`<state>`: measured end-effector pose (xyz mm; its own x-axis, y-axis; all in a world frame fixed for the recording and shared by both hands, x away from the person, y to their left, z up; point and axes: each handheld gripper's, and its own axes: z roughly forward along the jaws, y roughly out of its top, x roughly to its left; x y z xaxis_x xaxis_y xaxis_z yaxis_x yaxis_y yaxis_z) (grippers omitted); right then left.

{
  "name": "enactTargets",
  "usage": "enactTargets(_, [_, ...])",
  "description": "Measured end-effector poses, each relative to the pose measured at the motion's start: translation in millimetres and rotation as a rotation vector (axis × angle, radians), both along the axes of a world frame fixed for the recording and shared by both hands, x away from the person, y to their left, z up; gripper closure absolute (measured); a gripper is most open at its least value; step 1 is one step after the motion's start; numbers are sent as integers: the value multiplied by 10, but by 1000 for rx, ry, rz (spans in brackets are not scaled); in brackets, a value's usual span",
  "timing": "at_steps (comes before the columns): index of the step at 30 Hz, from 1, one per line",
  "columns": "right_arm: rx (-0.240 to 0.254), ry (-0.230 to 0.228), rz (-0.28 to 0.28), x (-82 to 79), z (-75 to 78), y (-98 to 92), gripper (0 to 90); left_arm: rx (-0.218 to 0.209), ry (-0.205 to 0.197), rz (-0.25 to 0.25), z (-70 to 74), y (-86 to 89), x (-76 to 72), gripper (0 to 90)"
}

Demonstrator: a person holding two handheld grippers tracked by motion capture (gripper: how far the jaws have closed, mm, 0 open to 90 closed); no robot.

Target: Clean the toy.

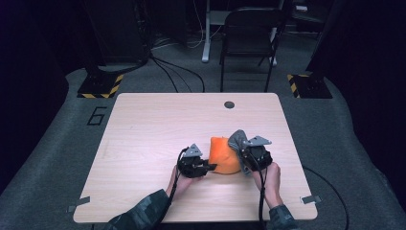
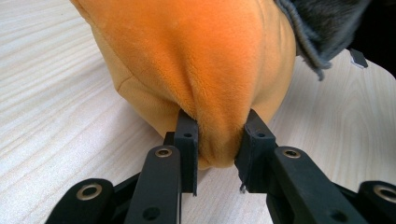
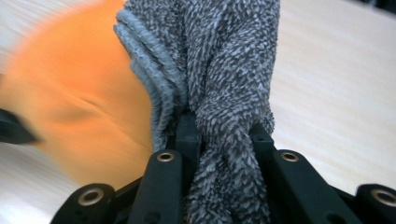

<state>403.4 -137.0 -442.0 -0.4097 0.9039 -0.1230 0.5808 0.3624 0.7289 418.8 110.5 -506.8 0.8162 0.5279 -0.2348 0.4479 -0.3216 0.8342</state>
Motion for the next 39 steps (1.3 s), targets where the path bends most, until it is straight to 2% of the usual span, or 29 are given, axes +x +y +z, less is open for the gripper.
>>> enactTargets(3, [-32,54,-55,90,-149,-151,734,1,2,3,-4,4,1,724])
enactTargets(4, [-26,76,-70,120,-215,-192,734,2,1,2,-5,7,3,724])
enactTargets(6, [-37,122,-86,184,-352,-253,734,0,1,4,-3,3,1,724])
enactTargets(8, [-33,146,-88,217,-425,-263,734,1,1,3,-1,2,0,723])
enactTargets(12, [-61,143,-73,247,-479,-208,734,-2,2,3,-4,6,3,723])
enactTargets(15, [-58,173,-78,254,-498,-215,734,-1,2,4,-3,6,-1,723])
enactTargets(17, [-63,167,-71,260,-489,-229,734,-2,3,3,-2,8,0,722])
enactTargets(20, [-33,115,-106,197,-274,-280,739,-3,4,7,-7,12,8,721])
enactTargets(21, [-27,85,-108,171,-203,-287,740,-3,3,6,-8,11,11,721])
enactTargets(22, [-9,41,-101,112,-71,-284,741,-1,1,5,-7,12,13,721])
enactTargets(24, [10,-15,-73,-5,136,-228,742,-2,3,6,-8,12,13,720])
enactTargets(25, [10,-15,-73,-5,136,-228,742,-2,3,6,-8,12,13,720])
enactTargets(26, [22,-46,-18,-87,254,-130,743,-2,3,6,-8,12,12,719])
enactTargets(27, [28,-40,-2,-101,264,-78,743,-2,3,7,-8,11,12,719])
enactTargets(28, [12,-33,16,-112,250,-5,744,-2,2,7,-8,11,11,719])
enactTargets(30, [-24,3,42,-93,146,134,748,2,1,10,-10,10,10,717])
enactTargets(31, [-53,10,33,-74,75,188,751,3,3,14,-18,12,13,715])
enactTargets(32, [-67,-1,34,-48,2,227,756,2,6,12,-23,16,20,712])
enactTargets(39, [-72,-2,47,-5,-60,237,766,4,-2,17,-30,17,32,671])
